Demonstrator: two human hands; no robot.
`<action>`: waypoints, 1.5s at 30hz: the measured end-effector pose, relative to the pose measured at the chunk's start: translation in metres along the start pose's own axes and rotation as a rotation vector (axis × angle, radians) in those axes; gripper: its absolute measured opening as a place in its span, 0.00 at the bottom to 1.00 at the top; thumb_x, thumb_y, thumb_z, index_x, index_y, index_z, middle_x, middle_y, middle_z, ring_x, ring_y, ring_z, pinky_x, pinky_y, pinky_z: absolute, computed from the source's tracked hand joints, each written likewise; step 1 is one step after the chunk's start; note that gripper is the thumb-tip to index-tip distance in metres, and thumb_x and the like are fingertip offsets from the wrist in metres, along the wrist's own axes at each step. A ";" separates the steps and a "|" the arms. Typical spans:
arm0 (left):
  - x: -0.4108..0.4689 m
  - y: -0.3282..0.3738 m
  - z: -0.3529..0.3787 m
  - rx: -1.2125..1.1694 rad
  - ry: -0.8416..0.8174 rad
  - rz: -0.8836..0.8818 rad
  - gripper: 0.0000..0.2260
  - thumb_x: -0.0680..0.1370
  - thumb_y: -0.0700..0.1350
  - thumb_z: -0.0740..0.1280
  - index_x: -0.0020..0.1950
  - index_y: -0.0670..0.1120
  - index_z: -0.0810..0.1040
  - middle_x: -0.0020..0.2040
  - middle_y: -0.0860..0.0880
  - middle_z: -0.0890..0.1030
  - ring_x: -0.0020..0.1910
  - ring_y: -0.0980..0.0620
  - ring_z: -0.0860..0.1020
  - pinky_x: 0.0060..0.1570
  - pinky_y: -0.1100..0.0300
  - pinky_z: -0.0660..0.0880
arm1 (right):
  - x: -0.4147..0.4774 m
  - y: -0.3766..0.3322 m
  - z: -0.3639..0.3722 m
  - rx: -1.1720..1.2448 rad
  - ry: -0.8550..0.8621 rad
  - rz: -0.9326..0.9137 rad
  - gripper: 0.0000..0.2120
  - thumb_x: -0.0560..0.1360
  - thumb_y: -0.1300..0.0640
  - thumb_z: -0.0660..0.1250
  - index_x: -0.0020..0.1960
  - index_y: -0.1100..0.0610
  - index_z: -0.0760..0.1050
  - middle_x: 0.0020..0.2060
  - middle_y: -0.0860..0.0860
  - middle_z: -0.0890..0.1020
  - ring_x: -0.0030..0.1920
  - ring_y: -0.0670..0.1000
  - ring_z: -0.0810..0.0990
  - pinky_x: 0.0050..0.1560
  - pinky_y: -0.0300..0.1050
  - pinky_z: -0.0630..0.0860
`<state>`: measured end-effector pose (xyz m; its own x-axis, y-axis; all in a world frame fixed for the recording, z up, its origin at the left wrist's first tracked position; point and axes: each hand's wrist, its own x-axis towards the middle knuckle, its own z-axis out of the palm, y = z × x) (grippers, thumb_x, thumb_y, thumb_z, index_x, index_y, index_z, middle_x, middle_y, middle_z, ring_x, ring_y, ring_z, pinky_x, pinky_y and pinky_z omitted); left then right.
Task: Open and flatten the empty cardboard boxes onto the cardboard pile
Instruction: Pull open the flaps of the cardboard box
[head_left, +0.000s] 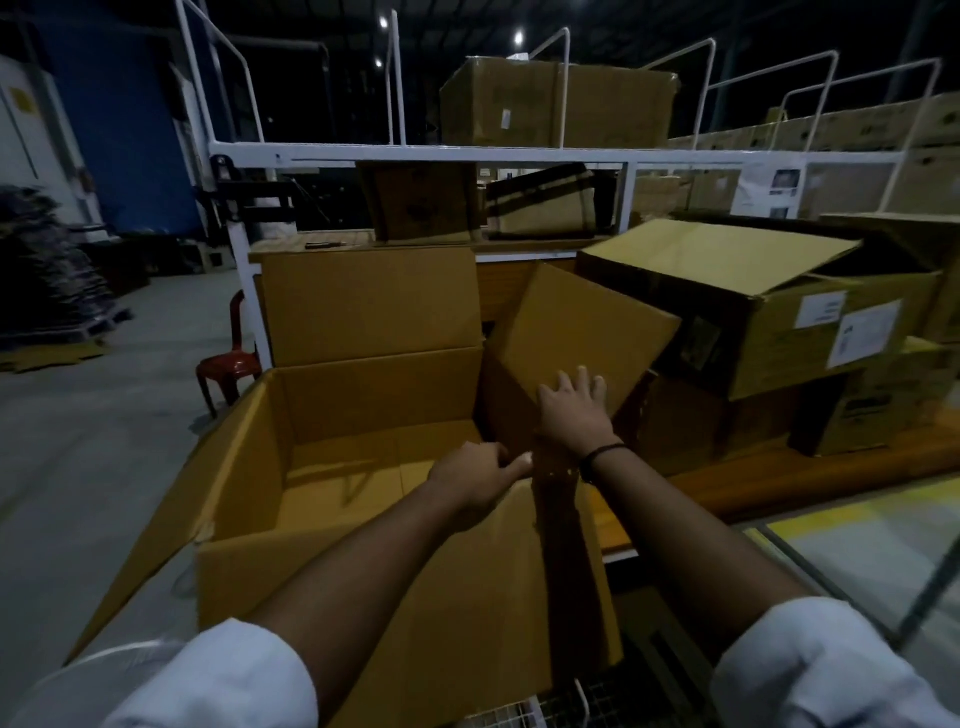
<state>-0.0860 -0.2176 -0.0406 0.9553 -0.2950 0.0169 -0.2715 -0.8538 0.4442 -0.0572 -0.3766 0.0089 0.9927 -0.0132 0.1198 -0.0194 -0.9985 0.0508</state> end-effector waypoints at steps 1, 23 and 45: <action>0.001 -0.001 0.005 -0.007 -0.032 0.007 0.31 0.80 0.71 0.53 0.68 0.50 0.77 0.62 0.48 0.81 0.54 0.49 0.80 0.51 0.50 0.80 | 0.001 0.007 0.007 0.014 -0.030 0.017 0.24 0.83 0.47 0.62 0.77 0.53 0.66 0.81 0.62 0.55 0.81 0.69 0.47 0.78 0.72 0.46; -0.022 -0.013 0.017 0.285 0.085 0.009 0.29 0.77 0.77 0.50 0.37 0.54 0.72 0.35 0.54 0.75 0.34 0.55 0.74 0.31 0.58 0.65 | -0.003 0.010 0.070 0.104 0.039 0.088 0.22 0.83 0.48 0.54 0.75 0.53 0.64 0.80 0.63 0.57 0.79 0.69 0.51 0.75 0.73 0.47; -0.062 -0.114 -0.035 0.166 -0.157 -0.163 0.54 0.61 0.84 0.64 0.77 0.50 0.69 0.76 0.47 0.73 0.68 0.47 0.76 0.60 0.48 0.77 | -0.050 -0.079 0.073 0.294 0.115 -0.168 0.23 0.87 0.44 0.48 0.65 0.53 0.77 0.71 0.56 0.75 0.77 0.59 0.64 0.75 0.59 0.62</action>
<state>-0.1103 -0.0873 -0.0607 0.9616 -0.2002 -0.1879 -0.1438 -0.9502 0.2766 -0.0967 -0.3013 -0.0732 0.9589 0.1416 0.2459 0.1944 -0.9591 -0.2058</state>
